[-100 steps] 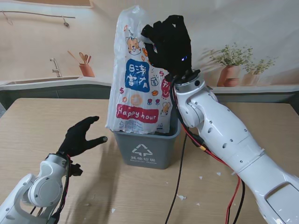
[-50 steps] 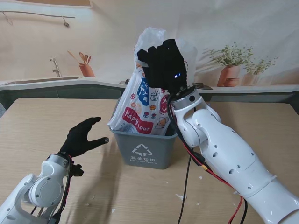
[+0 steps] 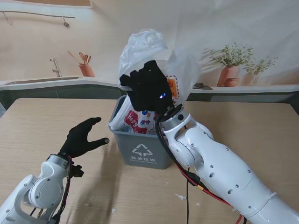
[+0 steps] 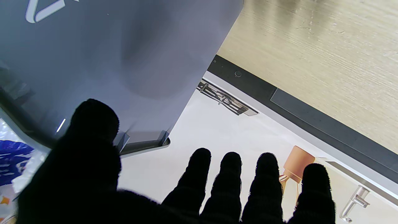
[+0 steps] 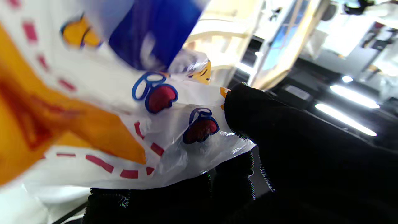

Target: Fit the garbage bag over the bin

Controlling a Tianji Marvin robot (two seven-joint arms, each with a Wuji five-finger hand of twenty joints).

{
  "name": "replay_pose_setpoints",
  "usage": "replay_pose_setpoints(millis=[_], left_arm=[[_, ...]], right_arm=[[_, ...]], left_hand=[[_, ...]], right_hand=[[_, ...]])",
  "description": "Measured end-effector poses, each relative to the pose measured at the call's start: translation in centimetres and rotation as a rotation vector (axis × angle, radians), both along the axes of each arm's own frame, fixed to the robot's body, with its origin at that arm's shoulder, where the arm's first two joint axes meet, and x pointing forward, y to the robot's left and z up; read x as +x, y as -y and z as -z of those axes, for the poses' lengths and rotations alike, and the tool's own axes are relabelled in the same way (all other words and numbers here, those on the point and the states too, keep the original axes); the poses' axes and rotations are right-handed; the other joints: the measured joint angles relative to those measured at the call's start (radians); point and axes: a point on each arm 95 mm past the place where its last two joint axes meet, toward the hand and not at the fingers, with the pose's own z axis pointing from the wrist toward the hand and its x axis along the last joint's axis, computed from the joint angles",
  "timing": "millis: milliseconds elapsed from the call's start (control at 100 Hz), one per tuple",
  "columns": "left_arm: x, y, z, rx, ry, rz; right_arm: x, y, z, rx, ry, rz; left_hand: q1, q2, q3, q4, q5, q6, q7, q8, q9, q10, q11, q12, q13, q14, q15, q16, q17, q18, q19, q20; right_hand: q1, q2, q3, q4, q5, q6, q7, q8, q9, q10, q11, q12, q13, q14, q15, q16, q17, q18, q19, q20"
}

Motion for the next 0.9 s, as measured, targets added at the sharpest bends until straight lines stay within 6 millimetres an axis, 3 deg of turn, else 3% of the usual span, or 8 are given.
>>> replay_pose_setpoints(millis=[120, 260, 400, 550, 720, 900], left_arm=[[0.0, 0.0, 0.0, -0.001, 0.0, 0.0], [0.0, -0.1, 0.0, 0.0, 0.001, 0.0], [0.0, -0.2, -0.1, 0.004, 0.003, -0.003], [-0.2, -0.2, -0.2, 0.007, 0.01, 0.003], [-0.2, -0.1, -0.2, 0.005, 0.008, 0.007], [-0.2, -0.1, -0.2, 0.004, 0.006, 0.01]], right_arm=[[-0.4, -0.9, 0.8, -0.034, -0.012, -0.074], [-0.4, -0.8, 1.2, -0.041, 0.065, -0.212], [-0.2, 0.7, -0.5, -0.069, 0.075, -0.118], [-1.3, 1.3, -1.4, -0.056, 0.035, -0.269], [-1.4, 0.8, 0.2, -0.032, 0.048, -0.312], [-1.4, 0.2, 1.8, -0.066, 0.072, -0.188]], left_hand=[[0.0, 0.0, 0.0, 0.0, 0.0, 0.0, 0.0, 0.0, 0.0, 0.0, 0.0, 0.0, 0.0, 0.0, 0.0, 0.0, 0.0, 0.0, 0.0, 0.0], [0.0, 0.0, 0.0, 0.0, 0.0, 0.0, 0.0, 0.0, 0.0, 0.0, 0.0, 0.0, 0.0, 0.0, 0.0, 0.0, 0.0, 0.0, 0.0, 0.0], [0.0, 0.0, 0.0, 0.0, 0.0, 0.0, 0.0, 0.0, 0.0, 0.0, 0.0, 0.0, 0.0, 0.0, 0.0, 0.0, 0.0, 0.0, 0.0, 0.0], [0.0, 0.0, 0.0, 0.0, 0.001, 0.0, 0.0, 0.0, 0.0, 0.0, 0.0, 0.0, 0.0, 0.0, 0.0, 0.0, 0.0, 0.0, -0.001, 0.0], [0.0, 0.0, 0.0, 0.0, 0.001, 0.0, 0.0, 0.0, 0.0, 0.0, 0.0, 0.0, 0.0, 0.0, 0.0, 0.0, 0.0, 0.0, -0.001, 0.0], [0.0, 0.0, 0.0, 0.0, 0.001, 0.0, 0.0, 0.0, 0.0, 0.0, 0.0, 0.0, 0.0, 0.0, 0.0, 0.0, 0.0, 0.0, -0.005, 0.0]], right_hand=[[-0.011, 0.002, 0.0, 0.0, 0.0, -0.012, -0.011, 0.002, 0.001, -0.023, -0.025, 0.011, 0.0, -0.012, -0.016, -0.012, 0.0, 0.005, -0.008, 0.0], [-0.023, 0.016, -0.01, 0.0, -0.003, -0.073, -0.028, 0.013, -0.006, -0.06, -0.029, 0.026, 0.0, -0.044, -0.038, -0.018, 0.0, 0.003, -0.044, -0.016], [-0.026, 0.013, -0.011, 0.0, -0.002, -0.098, -0.037, 0.023, -0.006, -0.063, -0.03, 0.037, 0.0, -0.038, -0.038, -0.02, 0.001, 0.006, -0.052, -0.018], [-0.038, 0.01, -0.001, 0.0, 0.008, -0.118, -0.048, 0.024, -0.005, -0.063, -0.03, 0.037, 0.0, -0.038, -0.038, -0.02, 0.013, 0.005, -0.052, -0.018], [-0.038, 0.01, 0.0, 0.0, 0.008, -0.124, -0.049, 0.024, -0.005, -0.063, -0.04, 0.039, 0.0, -0.038, -0.04, -0.02, 0.013, 0.005, -0.054, -0.02], [-0.036, 0.01, 0.0, 0.0, 0.008, -0.096, -0.049, 0.024, -0.005, -0.061, -0.041, 0.041, 0.0, -0.038, -0.037, -0.02, 0.012, 0.006, -0.054, -0.02]])
